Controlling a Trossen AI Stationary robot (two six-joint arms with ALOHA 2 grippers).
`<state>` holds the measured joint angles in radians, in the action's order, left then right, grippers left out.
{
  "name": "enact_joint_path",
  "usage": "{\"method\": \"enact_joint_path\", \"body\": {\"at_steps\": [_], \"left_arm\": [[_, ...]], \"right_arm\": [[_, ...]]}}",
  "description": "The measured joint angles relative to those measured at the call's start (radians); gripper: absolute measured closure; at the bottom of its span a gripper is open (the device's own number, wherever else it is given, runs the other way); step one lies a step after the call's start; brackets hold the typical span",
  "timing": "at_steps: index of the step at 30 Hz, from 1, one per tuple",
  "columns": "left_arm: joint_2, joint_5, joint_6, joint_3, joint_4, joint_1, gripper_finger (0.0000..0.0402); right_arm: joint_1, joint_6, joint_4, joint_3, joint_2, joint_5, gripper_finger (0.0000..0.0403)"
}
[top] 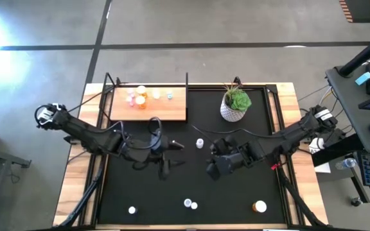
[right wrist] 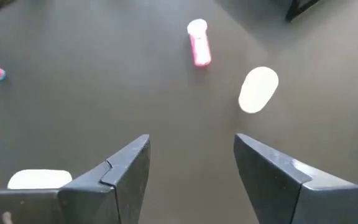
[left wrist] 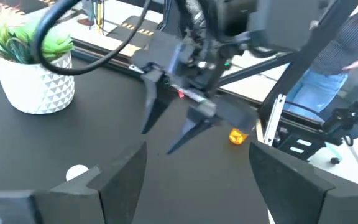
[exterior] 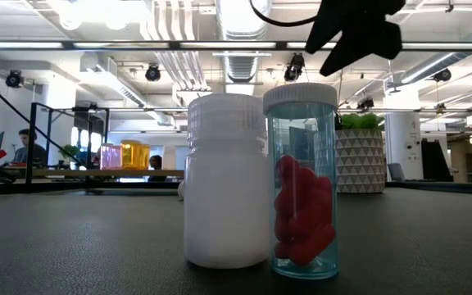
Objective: Pick and place medicine bottles onto shelf by color
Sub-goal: Put the top white pill bottle on the shelf aligned with the other white pill bottle
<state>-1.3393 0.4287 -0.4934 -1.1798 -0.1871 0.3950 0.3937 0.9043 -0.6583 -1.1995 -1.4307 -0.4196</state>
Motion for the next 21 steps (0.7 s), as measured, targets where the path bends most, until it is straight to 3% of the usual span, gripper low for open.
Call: {"method": "enact_joint_path", "body": {"at_steps": [5,18,21], "left_arm": [[0.017,0.0,0.002,0.0,-0.001,0.001,0.0134],[0.08,0.001,0.091,0.003,-0.015,-0.001,0.0134],[0.084,0.059,0.138,0.007,-0.059,-0.001,0.0134]], "right_arm": [[-0.055,-0.039,0.001,0.008,0.0,0.0,0.0181],[-0.22,0.063,0.068,0.094,0.0,0.041,0.0181],[-0.224,0.047,0.066,0.095,0.002,0.044,0.0181]]}}
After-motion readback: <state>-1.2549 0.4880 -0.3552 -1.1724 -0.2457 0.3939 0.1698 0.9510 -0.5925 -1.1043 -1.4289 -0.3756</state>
